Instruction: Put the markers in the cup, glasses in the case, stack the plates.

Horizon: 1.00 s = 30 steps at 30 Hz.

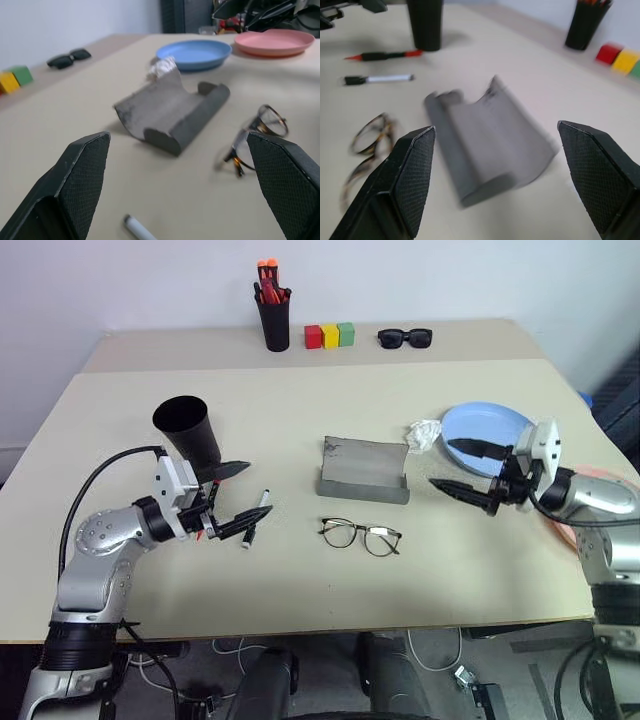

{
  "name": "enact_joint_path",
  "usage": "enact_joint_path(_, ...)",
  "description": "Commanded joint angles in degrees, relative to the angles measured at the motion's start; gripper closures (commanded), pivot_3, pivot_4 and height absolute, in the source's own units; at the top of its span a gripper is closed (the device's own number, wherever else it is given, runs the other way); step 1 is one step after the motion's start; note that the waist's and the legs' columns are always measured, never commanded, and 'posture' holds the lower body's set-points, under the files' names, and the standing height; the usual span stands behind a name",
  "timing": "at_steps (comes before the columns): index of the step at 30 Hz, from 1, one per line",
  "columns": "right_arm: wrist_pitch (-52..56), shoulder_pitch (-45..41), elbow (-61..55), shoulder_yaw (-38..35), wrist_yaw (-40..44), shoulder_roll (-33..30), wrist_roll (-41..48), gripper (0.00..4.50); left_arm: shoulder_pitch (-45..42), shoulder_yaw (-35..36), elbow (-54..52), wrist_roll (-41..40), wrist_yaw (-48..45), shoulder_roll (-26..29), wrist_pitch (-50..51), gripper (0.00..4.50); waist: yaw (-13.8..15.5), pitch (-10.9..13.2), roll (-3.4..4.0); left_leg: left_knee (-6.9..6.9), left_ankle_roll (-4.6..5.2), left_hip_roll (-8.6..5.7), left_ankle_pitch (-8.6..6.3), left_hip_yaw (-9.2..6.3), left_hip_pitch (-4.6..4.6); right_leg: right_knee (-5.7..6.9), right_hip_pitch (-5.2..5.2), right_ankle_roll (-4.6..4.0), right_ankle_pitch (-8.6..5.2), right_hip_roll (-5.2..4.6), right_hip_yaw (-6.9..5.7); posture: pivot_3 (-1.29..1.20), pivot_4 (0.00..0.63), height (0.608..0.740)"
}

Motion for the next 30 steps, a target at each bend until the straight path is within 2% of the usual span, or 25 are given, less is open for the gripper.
enact_joint_path(1, -0.1, 1.1, -4.9, -2.3, -1.6, -0.8, 0.5, 0.53, -0.8, 2.4, -1.8, -2.2, -0.3, 0.9, 0.4, 0.00, 0.0, 0.0, 0.00, 0.00, 0.00, 0.00, 0.00, 0.00, 0.00, 0.00, 0.00, 0.00, 0.00, 0.00, 0.00, 0.00, 0.150, 0.740)
enact_joint_path(8, 0.0, 4.3, -10.5, -2.0, -4.8, 0.5, 0.5, 0.53, -2.4, 2.7, 1.3, -2.6, -3.1, 2.9, 0.1, 0.00, -0.1, 0.0, 0.00, 0.00, 0.00, 0.00, 0.00, 0.00, 0.04, 0.00, 0.05, 0.00, -0.01, 0.01, 0.00, 0.00, 0.150, 0.740)
enact_joint_path(13, -0.5, 3.3, -11.7, -0.5, -6.2, 2.5, 0.3, 0.53, -1.5, 5.5, 2.2, -3.1, -3.8, 4.2, -0.4, 0.00, -0.1, 0.0, 0.00, -0.02, 0.00, 0.02, 0.00, 0.00, 0.05, 0.01, 0.04, 0.00, 0.00, 0.02, 0.00, 0.00, 0.150, 0.740)
enact_joint_path(19, -1.7, 0.6, -10.4, 3.0, -4.6, 3.3, -1.2, 0.53, 1.3, 8.1, 3.2, -4.5, -7.0, 8.8, 2.2, 0.00, -0.1, 0.0, 0.00, -0.03, 0.01, 0.01, 0.00, 0.00, 0.03, 0.01, 0.02, 0.00, -0.01, 0.02, 0.00, 0.00, 0.150, 0.740)
enact_joint_path(23, -2.7, -2.7, -10.5, 5.2, -5.2, 4.9, -2.6, 0.53, -1.0, 10.9, 2.1, -6.9, -0.4, 8.7, 7.5, 0.00, 0.0, 0.0, -0.01, 0.01, 0.00, 0.02, 0.00, -0.03, 0.04, 0.02, 0.05, -0.01, -0.02, 0.02, -0.02, 0.00, 0.150, 0.740)
enact_joint_path(27, -1.6, -2.7, -12.9, 5.7, -8.2, 7.3, -2.3, 0.53, 0.9, 12.9, -4.3, -10.8, 8.4, 8.0, 17.7, 0.00, -0.1, 0.0, -0.01, -0.07, 0.00, 0.02, 0.00, -0.08, 0.03, 0.02, -0.01, 0.03, -0.02, 0.02, -0.03, 0.00, 0.150, 0.740)
enact_joint_path(30, -1.7, -1.4, -14.0, 5.6, -9.8, 8.5, -2.6, 0.53, 3.3, 11.8, -7.2, -6.5, 13.7, 9.1, 20.5, 0.00, -0.1, 0.0, -0.01, -0.09, -0.01, 0.01, 0.00, -0.06, -0.01, 0.02, -0.07, 0.03, -0.01, -0.02, -0.01, 0.00, 0.150, 0.740)
